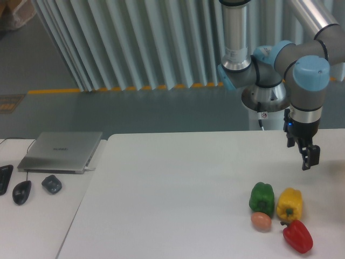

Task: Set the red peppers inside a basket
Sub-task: 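Move the open gripper down over the red bell pepper, then lower the gripper around the red bell pepper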

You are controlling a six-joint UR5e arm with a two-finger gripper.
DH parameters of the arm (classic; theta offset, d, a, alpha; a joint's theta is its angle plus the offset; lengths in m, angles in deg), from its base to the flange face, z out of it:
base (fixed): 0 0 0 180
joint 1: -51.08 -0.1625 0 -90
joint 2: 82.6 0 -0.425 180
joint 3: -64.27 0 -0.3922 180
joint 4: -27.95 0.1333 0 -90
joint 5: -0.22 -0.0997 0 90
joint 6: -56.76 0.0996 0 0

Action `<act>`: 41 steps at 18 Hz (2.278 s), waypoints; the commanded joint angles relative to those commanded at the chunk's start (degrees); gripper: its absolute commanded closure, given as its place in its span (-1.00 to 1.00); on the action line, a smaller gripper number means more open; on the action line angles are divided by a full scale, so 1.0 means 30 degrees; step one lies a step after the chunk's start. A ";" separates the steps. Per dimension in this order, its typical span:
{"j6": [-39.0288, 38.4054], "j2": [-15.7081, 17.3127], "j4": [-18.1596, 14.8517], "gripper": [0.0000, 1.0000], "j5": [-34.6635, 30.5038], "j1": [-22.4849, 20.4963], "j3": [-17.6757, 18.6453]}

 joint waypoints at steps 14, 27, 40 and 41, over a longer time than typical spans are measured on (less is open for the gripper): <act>-1.5087 -0.2199 0.2845 -1.00 0.0087 0.0298 -0.2580; -2.2920 -0.4426 0.4751 -1.00 -0.0030 -0.0085 -0.3312; -2.3741 -0.6068 0.4781 -1.00 0.0087 0.0708 -0.4513; -2.3770 -0.6009 0.4781 -1.00 0.0087 0.0649 -0.4513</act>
